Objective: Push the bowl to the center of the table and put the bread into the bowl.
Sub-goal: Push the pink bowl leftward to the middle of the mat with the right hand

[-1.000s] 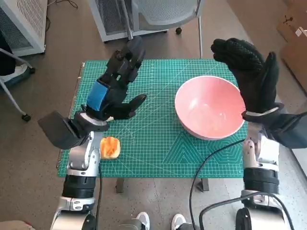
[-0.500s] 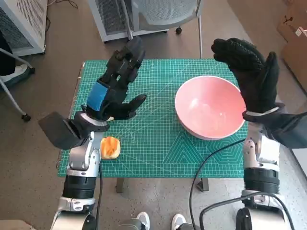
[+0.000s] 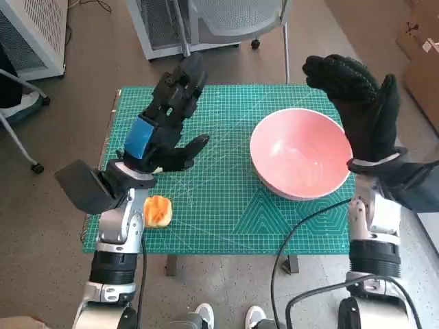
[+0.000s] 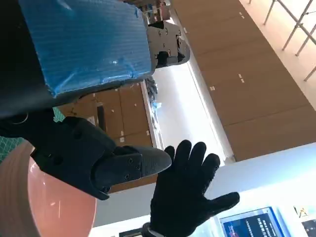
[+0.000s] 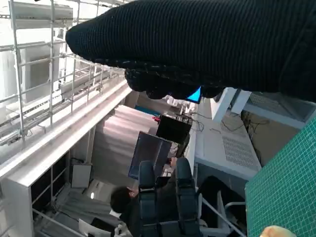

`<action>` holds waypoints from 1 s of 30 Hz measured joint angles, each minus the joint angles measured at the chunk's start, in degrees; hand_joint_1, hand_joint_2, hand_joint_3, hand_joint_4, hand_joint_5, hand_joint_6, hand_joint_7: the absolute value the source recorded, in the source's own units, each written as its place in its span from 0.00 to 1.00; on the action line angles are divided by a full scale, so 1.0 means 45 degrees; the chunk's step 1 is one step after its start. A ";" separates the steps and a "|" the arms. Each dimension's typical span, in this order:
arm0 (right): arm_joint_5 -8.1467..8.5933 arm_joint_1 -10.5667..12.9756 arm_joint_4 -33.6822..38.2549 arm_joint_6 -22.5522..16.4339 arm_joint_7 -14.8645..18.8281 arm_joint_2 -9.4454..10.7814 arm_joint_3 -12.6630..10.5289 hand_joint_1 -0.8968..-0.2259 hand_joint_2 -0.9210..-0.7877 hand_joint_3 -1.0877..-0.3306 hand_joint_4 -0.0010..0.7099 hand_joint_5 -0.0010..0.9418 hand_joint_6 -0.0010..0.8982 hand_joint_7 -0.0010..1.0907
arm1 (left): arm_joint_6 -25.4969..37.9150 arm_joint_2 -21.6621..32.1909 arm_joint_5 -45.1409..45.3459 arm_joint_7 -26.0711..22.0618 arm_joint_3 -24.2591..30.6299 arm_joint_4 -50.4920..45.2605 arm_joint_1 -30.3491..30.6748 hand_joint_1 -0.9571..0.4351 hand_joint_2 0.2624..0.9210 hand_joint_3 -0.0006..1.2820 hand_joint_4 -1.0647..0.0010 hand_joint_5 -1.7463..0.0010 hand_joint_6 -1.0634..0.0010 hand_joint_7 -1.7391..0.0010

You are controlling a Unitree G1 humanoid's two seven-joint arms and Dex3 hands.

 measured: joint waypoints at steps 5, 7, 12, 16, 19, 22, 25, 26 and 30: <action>0.0077 -0.0231 0.1114 -0.0244 0.0252 -0.0471 -0.0469 0.37 0.00 0.59 0.37 0.00 0.45 0.00 | 0.0000 -0.0012 0.0000 0.0010 0.0000 0.0000 0.0009 0.39 0.59 0.51 1.00 1.00 1.00 0.80; 0.0085 -0.0428 0.1692 -0.0427 0.0327 -0.0670 -0.0677 0.38 0.00 0.56 0.36 0.00 0.44 0.00 | 0.0000 -0.0008 0.0000 0.0025 0.0004 0.0000 0.0014 0.39 0.59 0.51 1.00 1.00 1.00 0.80; 0.0067 -0.0996 0.3232 -0.1047 0.0379 -0.1150 -0.1135 0.41 0.00 0.49 0.31 0.00 0.39 0.00 | 0.0000 -0.0011 0.0000 0.0032 0.0002 0.0000 0.0015 0.39 0.59 0.51 1.00 1.00 1.00 0.80; 0.0025 -0.1353 0.4462 -0.1524 0.0372 -0.1513 -0.1414 0.42 0.00 0.46 0.28 0.01 0.38 0.01 | 0.0000 -0.0012 0.0000 0.0037 0.0001 0.0000 0.0015 0.39 0.59 0.51 1.00 1.00 1.00 0.80; -0.0051 -0.1568 0.5338 -0.1801 0.0302 -0.1737 -0.1592 0.41 0.00 0.46 0.27 0.01 0.39 0.01 | 0.0000 -0.0013 0.0000 0.0062 0.0003 0.0001 0.0015 0.39 0.58 0.52 1.00 1.00 1.00 0.80; -0.0087 -0.1759 0.6199 -0.1935 0.0111 -0.1955 -0.1737 0.41 0.00 0.46 0.27 0.01 0.39 0.01 | 0.0000 -0.0022 0.0004 0.0095 0.0002 0.0008 0.0015 0.39 0.58 0.52 1.00 1.00 1.00 0.80; -0.0211 -0.1889 0.6859 -0.1959 -0.0202 -0.2125 -0.1811 0.40 0.00 0.46 0.27 0.01 0.38 0.01 | 0.0000 -0.0038 0.0004 0.0124 0.0003 0.0016 0.0015 0.39 0.58 0.52 1.00 1.00 1.00 0.80; -0.0282 -0.1921 0.7062 -0.1960 -0.0316 -0.2165 -0.1829 0.39 0.00 0.46 0.27 0.01 0.38 0.01 | 0.0000 -0.0043 0.0004 0.0130 0.0004 0.0023 0.0015 0.39 0.57 0.52 1.00 1.00 1.00 0.80; -0.0558 -0.2002 0.7688 -0.1791 -0.0848 -0.2306 -0.1831 0.40 0.00 0.46 0.28 0.01 0.38 0.01 | 0.0000 -0.0083 0.0004 0.0131 0.0001 0.0082 0.0014 0.39 0.57 0.52 1.00 1.00 1.00 0.80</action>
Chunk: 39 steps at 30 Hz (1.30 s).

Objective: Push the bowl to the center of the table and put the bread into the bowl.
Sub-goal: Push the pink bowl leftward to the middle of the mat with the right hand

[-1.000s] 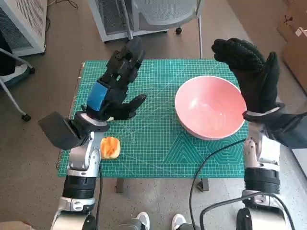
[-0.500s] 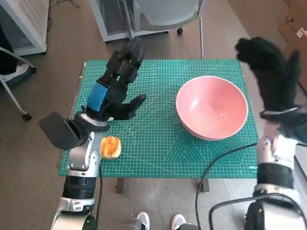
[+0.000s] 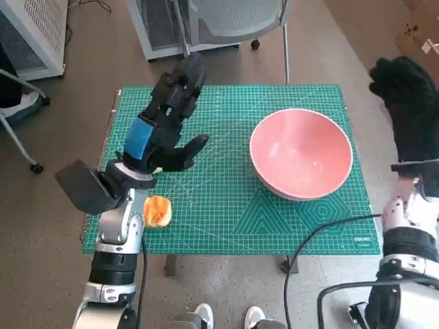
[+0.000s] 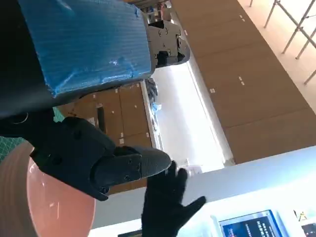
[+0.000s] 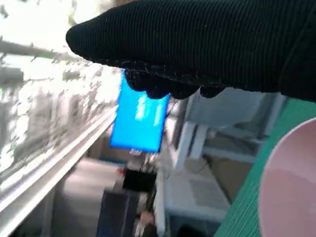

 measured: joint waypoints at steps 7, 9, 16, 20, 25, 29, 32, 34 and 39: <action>-0.0358 -0.0004 0.0723 0.0566 -0.0952 -0.0155 0.0002 0.39 0.00 0.46 0.30 0.02 0.40 0.02 | -0.0015 -0.0027 0.0000 -0.0003 0.0002 0.0226 -0.0002 0.39 0.57 0.52 1.00 1.00 1.00 0.80; -0.0495 -0.0005 0.0878 0.0772 -0.1220 -0.0194 0.0004 0.38 0.00 0.46 0.30 0.02 0.41 0.02 | -0.0015 -0.0028 -0.0001 -0.0009 0.0002 0.0255 -0.0002 0.39 0.57 0.52 1.00 1.00 1.00 0.80; -0.0852 0.0020 0.1300 0.1626 -0.2024 -0.0219 0.0019 0.46 0.00 0.44 0.31 0.02 0.43 0.03 | -0.0016 -0.0011 -0.0009 -0.0059 0.0008 0.0254 -0.0004 0.39 0.57 0.52 1.00 1.00 1.00 0.80; -0.1080 0.0082 0.1454 0.2169 -0.2382 -0.0220 0.0023 0.50 0.00 0.42 0.32 0.02 0.44 0.03 | -0.0016 0.0011 -0.0013 -0.0097 0.0010 0.0248 -0.0004 0.39 0.57 0.52 1.00 1.00 1.00 0.80; -0.1285 0.0160 0.1550 0.2770 -0.2756 -0.0217 0.0007 0.50 0.00 0.42 0.35 0.02 0.47 0.04 | -0.0012 0.0070 -0.0016 -0.0106 0.0019 0.0201 -0.0003 0.39 0.57 0.52 1.00 1.00 1.00 0.80; -0.1429 0.0223 0.1592 0.3113 -0.2982 -0.0208 0.0000 0.50 0.00 0.42 0.37 0.03 0.46 0.04 | -0.0007 0.0126 -0.0020 -0.0107 0.0032 0.0130 -0.0002 0.39 0.57 0.52 1.00 1.00 1.00 0.80; -0.1474 0.0273 0.1606 0.3271 -0.3090 -0.0156 -0.0012 0.49 0.00 0.42 0.38 0.03 0.46 0.03 | 0.0014 0.0154 -0.0021 -0.0107 0.0036 0.0030 0.0001 0.39 0.56 0.53 1.00 1.00 1.00 0.80; -0.1523 0.0286 0.1611 0.3349 -0.3163 -0.0084 -0.0009 0.48 0.00 0.42 0.39 0.03 0.46 0.03 | 0.0022 0.0174 -0.0021 -0.0107 0.0037 -0.0059 0.0007 0.39 0.56 0.53 1.00 1.00 1.00 0.80; -0.1629 0.0292 0.1629 0.3476 -0.3257 0.0144 -0.0007 0.48 0.00 0.42 0.40 0.02 0.46 0.03 | 0.0024 0.0189 -0.0020 -0.0106 0.0036 -0.0152 0.0024 0.40 0.56 0.53 1.00 1.00 1.00 0.79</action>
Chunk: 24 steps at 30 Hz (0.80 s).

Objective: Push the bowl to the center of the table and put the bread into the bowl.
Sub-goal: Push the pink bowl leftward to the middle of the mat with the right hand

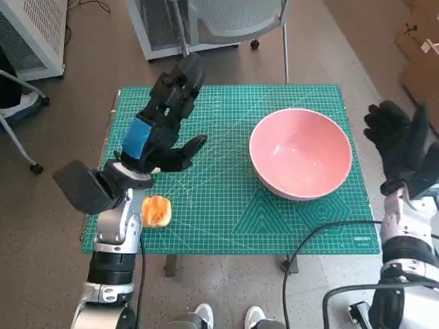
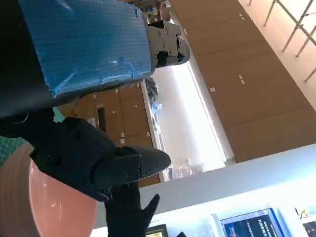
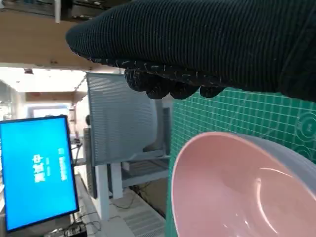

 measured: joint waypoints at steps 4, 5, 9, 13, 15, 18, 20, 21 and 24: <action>-0.0012 0.0000 0.0013 0.0073 -0.0003 0.0318 -0.0016 0.48 0.00 0.42 0.42 0.03 0.47 0.03 | 0.0002 0.0019 0.0001 0.0000 0.0000 -0.0013 0.0037 0.40 0.56 0.53 1.00 1.00 1.00 0.79; -0.0038 0.0000 0.0015 0.0083 -0.0003 0.0403 -0.0011 0.47 0.00 0.42 0.42 0.03 0.47 0.03 | 0.0004 0.0021 0.0001 0.0000 0.0000 -0.0013 0.0045 0.40 0.56 0.54 1.00 1.00 1.00 0.79; -0.0154 0.0000 0.0017 0.0092 -0.0003 0.0711 0.0027 0.47 0.00 0.41 0.44 0.03 0.47 0.03 | 0.0022 0.0031 0.0001 0.0001 0.0000 -0.0021 0.0057 0.40 0.55 0.54 1.00 1.00 1.00 0.80; -0.0299 -0.0002 0.0016 0.0092 0.0000 0.0928 0.0059 0.47 0.00 0.40 0.44 0.02 0.46 0.03 | 0.0054 0.0063 0.0000 0.0004 0.0006 -0.0100 0.0107 0.40 0.55 0.54 1.00 1.00 1.00 0.80; -0.0366 -0.0004 0.0016 0.0089 0.0001 0.1058 0.0086 0.48 0.00 0.39 0.44 0.02 0.46 0.02 | 0.0111 0.0087 0.0000 0.0010 0.0015 -0.0155 0.0153 0.40 0.55 0.54 1.00 1.00 1.00 0.80; -0.0389 -0.0004 0.0017 0.0087 0.0003 0.1254 0.0121 0.50 0.00 0.39 0.43 0.01 0.46 0.02 | 0.0201 0.0117 -0.0001 0.0027 0.0033 -0.0250 0.0257 0.40 0.55 0.54 1.00 1.00 1.00 0.80; -0.0393 -0.0005 0.0017 0.0087 0.0007 0.1353 0.0133 0.49 0.00 0.39 0.41 0.01 0.45 0.02 | 0.0277 0.0134 -0.0001 0.0047 0.0040 -0.0346 0.0334 0.40 0.55 0.54 1.00 1.00 1.00 0.80; -0.0394 -0.0007 0.0017 0.0087 0.0014 0.1397 0.0142 0.49 0.00 0.39 0.41 0.00 0.45 0.02 | 0.0306 0.0144 -0.0001 0.0064 0.0047 -0.0415 0.0375 0.40 0.55 0.55 1.00 1.00 1.00 0.80; -0.0405 -0.0012 0.0017 0.0087 0.0041 0.1556 0.0181 0.49 0.00 0.38 0.40 0.00 0.44 0.01 | 0.0373 0.0190 -0.0001 0.0107 0.0072 -0.0589 0.0476 0.40 0.55 0.55 1.00 1.00 1.00 0.80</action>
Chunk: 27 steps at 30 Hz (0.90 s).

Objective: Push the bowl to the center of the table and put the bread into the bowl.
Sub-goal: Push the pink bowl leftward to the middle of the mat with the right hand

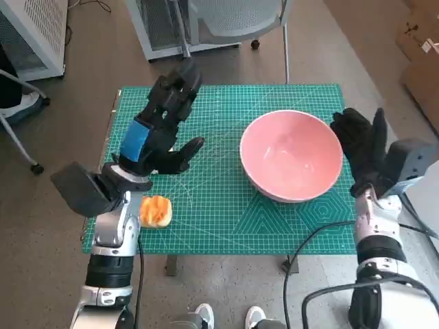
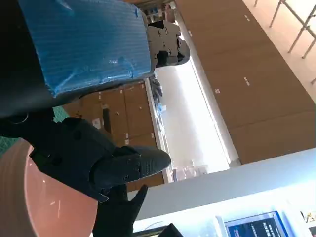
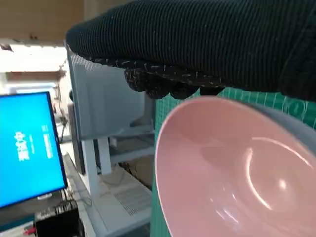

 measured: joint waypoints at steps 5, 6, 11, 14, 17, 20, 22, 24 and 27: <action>-0.0060 -0.0037 0.0000 0.0000 0.0031 0.0262 0.0079 0.49 0.00 0.36 0.40 0.00 0.43 0.01 | 0.0173 0.0076 0.0000 0.0093 0.0039 -0.0261 0.0101 0.41 0.55 0.55 1.00 1.00 1.00 0.79; -0.0097 -0.0049 0.0000 0.0000 0.0041 0.0307 0.0105 0.49 0.00 0.36 0.40 0.00 0.42 0.01 | 0.0199 0.0088 0.0000 0.0105 0.0047 -0.0343 0.0129 0.41 0.55 0.55 1.00 1.00 1.00 0.79; -0.0242 -0.0138 0.0000 0.0001 0.0089 0.0564 0.0208 0.48 0.00 0.35 0.40 0.00 0.42 0.01 | 0.0273 0.0155 -0.0005 0.0171 0.0120 -0.0627 0.0309 0.41 0.54 0.55 1.00 1.00 1.00 0.79; -0.0332 -0.0203 0.0000 0.0001 0.0090 0.0663 0.0285 0.48 0.00 0.35 0.40 0.00 0.42 0.00 | 0.0347 0.0182 -0.0006 0.0222 0.0163 -0.0689 0.0428 0.41 0.54 0.55 1.00 1.00 1.00 0.78; -0.0417 -0.0312 -0.0002 0.0002 0.0090 0.0755 0.0342 0.49 0.00 0.35 0.40 0.00 0.42 0.01 | 0.0399 0.0207 -0.0006 0.0277 0.0213 -0.0795 0.0580 0.40 0.54 0.55 1.00 1.00 1.00 0.78; -0.0435 -0.0425 -0.0002 0.0002 0.0091 0.0857 0.0377 0.51 0.00 0.34 0.40 0.00 0.42 0.01 | 0.0447 0.0216 -0.0013 0.0318 0.0274 -0.0913 0.0687 0.40 0.55 0.54 1.00 1.00 1.00 0.78; -0.0436 -0.0508 -0.0006 0.0002 0.0091 0.0950 0.0390 0.51 0.00 0.34 0.39 0.00 0.43 0.01 | 0.0471 0.0231 -0.0018 0.0345 0.0303 -0.0988 0.0745 0.40 0.55 0.54 1.00 1.00 1.00 0.78; -0.0436 -0.0592 -0.0011 0.0002 0.0092 0.1068 0.0391 0.52 0.00 0.34 0.39 0.00 0.42 0.01 | 0.0501 0.0239 -0.0019 0.0372 0.0320 -0.1030 0.0789 0.40 0.55 0.54 1.00 1.00 1.00 0.78; -0.0433 -0.0686 -0.0013 0.0002 0.0094 0.1256 0.0392 0.52 0.00 0.34 0.38 0.00 0.42 0.01 | 0.0559 0.0242 -0.0018 0.0442 0.0334 -0.1100 0.0867 0.39 0.55 0.53 1.00 1.00 1.00 0.78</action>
